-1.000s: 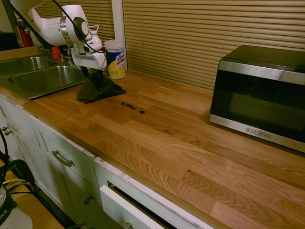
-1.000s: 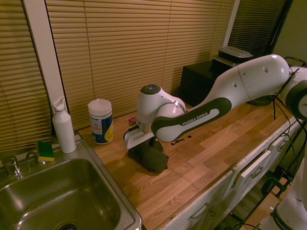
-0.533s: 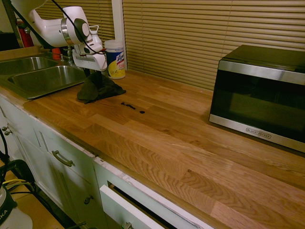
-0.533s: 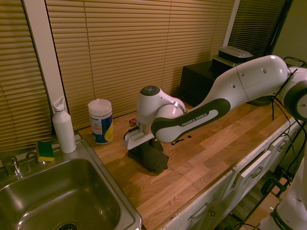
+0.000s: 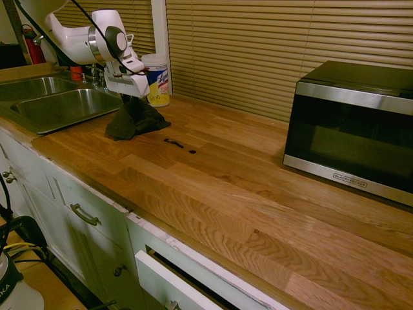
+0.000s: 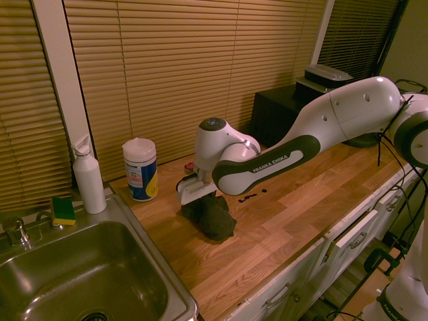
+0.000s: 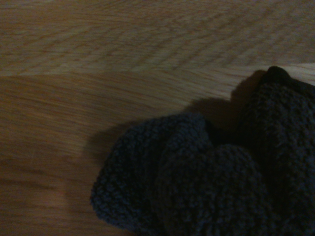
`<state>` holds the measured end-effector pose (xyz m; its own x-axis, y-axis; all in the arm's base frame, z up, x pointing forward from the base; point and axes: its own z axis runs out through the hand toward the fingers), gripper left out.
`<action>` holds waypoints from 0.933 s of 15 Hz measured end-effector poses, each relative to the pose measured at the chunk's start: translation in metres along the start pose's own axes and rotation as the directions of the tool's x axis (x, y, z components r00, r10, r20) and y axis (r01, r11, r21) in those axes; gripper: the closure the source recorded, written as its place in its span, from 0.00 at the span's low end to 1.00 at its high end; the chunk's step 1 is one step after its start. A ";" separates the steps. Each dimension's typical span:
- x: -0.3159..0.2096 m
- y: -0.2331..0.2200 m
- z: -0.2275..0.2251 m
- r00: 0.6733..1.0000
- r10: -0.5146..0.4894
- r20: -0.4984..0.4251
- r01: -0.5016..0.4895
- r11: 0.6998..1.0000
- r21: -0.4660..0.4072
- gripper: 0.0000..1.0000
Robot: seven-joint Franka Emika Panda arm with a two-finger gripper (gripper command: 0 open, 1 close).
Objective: Clear the spill
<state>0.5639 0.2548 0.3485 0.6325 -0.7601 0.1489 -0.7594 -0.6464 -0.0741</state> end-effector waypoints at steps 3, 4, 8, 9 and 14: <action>0.019 0.016 -0.005 1.000 0.014 -0.002 -0.014 1.000 -0.001 1.00; 0.026 0.025 -0.006 1.000 0.020 -0.001 -0.020 1.000 -0.005 1.00; 0.046 0.056 -0.003 0.999 0.040 0.017 -0.039 0.999 -0.009 1.00; 0.050 0.061 -0.002 0.999 0.044 0.020 -0.044 0.999 -0.008 1.00; 0.075 0.090 0.002 0.996 0.092 0.013 -0.092 0.996 -0.018 1.00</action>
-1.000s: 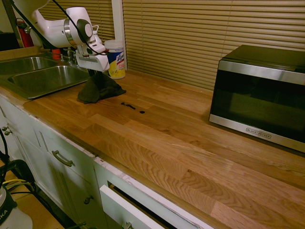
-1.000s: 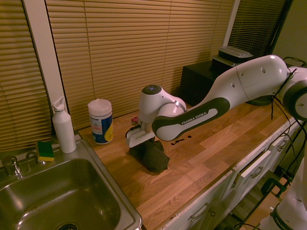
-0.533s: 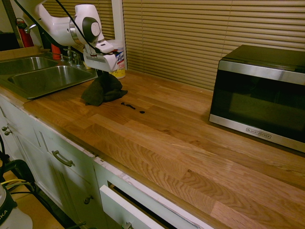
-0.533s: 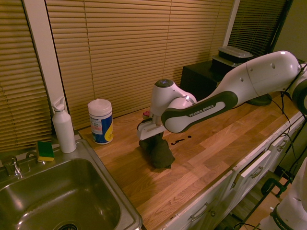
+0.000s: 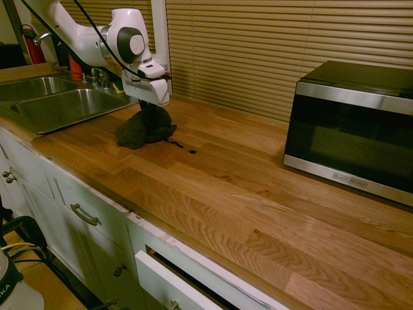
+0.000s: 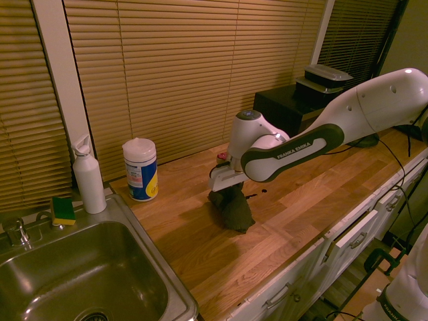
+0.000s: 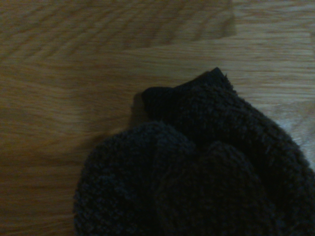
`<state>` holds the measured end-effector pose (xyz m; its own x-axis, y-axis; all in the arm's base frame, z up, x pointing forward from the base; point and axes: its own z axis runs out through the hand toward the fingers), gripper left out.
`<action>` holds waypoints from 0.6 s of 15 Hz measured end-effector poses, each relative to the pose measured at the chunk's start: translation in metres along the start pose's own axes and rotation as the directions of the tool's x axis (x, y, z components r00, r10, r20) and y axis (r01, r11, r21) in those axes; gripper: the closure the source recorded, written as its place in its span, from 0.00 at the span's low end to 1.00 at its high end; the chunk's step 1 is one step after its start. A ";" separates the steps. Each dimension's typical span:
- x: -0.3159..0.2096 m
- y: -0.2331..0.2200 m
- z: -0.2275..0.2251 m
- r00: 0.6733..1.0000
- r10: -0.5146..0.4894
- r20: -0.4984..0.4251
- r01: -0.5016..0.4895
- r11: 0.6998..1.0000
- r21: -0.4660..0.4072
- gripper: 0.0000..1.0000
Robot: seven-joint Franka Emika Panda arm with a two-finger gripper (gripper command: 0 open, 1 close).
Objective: Clear the spill
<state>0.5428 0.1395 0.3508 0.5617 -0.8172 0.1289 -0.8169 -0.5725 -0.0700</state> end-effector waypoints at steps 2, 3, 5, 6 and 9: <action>0.017 0.011 0.003 1.000 0.025 -0.004 -0.025 1.000 -0.006 1.00; 0.026 0.015 0.004 0.999 0.038 -0.006 -0.038 0.999 -0.007 1.00; 0.045 0.023 0.006 0.998 0.064 -0.011 -0.064 0.998 -0.012 1.00; 0.054 0.028 0.007 0.997 0.078 -0.013 -0.078 0.997 -0.015 1.00; 0.082 0.045 0.011 0.993 0.121 -0.011 -0.121 0.993 -0.009 1.00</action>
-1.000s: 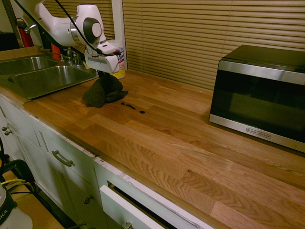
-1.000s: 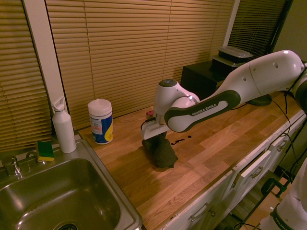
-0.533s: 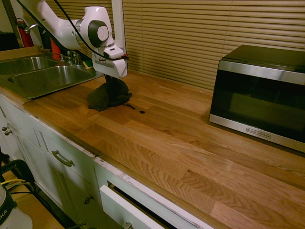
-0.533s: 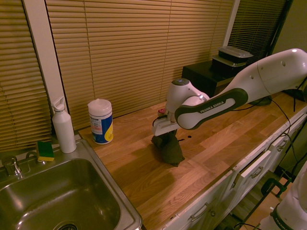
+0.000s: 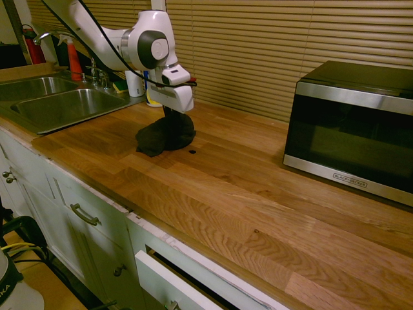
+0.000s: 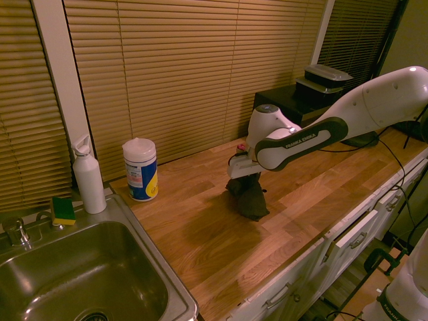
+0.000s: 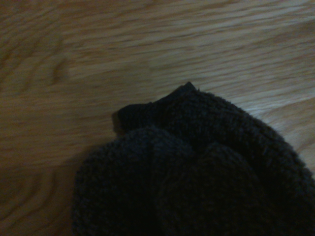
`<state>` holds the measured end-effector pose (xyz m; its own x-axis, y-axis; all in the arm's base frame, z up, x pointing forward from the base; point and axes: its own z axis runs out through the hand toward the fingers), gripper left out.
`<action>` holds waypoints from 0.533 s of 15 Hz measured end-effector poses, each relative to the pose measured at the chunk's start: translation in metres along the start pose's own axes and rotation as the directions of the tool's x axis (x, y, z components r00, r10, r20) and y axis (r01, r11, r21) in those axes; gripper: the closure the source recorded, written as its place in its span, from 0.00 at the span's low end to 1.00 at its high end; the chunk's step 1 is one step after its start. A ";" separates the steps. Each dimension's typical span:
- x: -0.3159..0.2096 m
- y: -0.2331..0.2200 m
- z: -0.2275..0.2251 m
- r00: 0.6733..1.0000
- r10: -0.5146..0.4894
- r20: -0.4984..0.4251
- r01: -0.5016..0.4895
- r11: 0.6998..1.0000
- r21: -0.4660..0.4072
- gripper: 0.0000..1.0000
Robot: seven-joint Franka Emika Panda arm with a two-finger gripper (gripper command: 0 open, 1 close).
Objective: Clear the spill
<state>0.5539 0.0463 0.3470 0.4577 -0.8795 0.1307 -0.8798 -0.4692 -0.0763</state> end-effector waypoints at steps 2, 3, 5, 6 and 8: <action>0.016 0.010 0.004 1.000 0.026 0.003 -0.026 1.000 0.018 1.00; 0.027 0.017 0.005 0.999 0.041 0.003 -0.041 0.999 0.021 1.00; 0.051 0.035 0.007 0.997 0.071 0.000 -0.071 0.997 0.025 1.00; 0.063 0.044 0.008 0.996 0.086 -0.003 -0.086 0.996 0.026 1.00; 0.085 0.060 0.010 0.993 0.116 -0.009 -0.116 0.993 0.026 1.00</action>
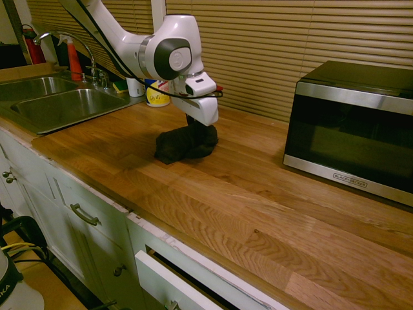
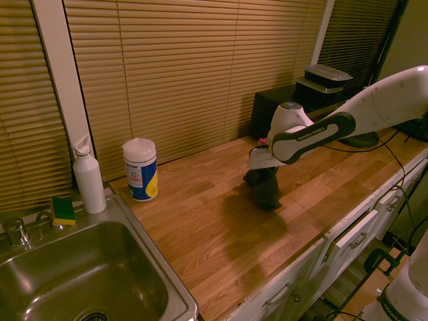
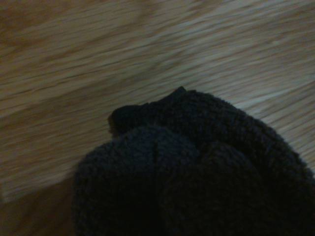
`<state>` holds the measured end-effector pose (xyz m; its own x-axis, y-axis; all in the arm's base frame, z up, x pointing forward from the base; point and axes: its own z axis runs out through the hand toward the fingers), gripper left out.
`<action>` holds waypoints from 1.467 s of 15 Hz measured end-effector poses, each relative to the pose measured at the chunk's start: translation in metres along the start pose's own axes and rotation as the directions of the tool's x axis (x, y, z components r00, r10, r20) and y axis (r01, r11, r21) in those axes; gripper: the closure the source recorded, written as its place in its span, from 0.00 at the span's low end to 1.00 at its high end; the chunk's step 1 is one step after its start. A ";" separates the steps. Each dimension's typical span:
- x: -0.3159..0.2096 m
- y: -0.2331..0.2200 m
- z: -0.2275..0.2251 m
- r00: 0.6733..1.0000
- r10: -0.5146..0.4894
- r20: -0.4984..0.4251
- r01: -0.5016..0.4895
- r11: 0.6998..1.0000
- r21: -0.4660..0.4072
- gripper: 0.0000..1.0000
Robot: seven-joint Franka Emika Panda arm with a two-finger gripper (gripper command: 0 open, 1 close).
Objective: Clear the spill
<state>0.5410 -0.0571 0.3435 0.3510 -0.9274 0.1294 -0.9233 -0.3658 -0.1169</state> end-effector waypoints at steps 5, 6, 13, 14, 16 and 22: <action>0.059 0.040 0.004 0.998 0.065 0.019 -0.066 0.998 0.018 1.00; 0.065 0.045 0.004 0.997 0.068 0.024 -0.068 0.997 0.022 1.00; 0.036 0.030 -0.005 0.999 -0.012 0.036 0.011 1.000 0.028 1.00; 0.022 0.022 -0.007 0.998 -0.039 0.042 0.038 0.999 0.029 1.00; -0.005 0.008 -0.011 0.995 -0.087 0.055 0.086 0.996 0.030 1.00; -0.070 -0.019 -0.020 0.978 -0.188 0.086 0.185 0.982 0.045 1.00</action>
<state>0.5303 0.0166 0.3560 0.5304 -0.8454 0.0634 -0.8347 -0.5338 -0.1354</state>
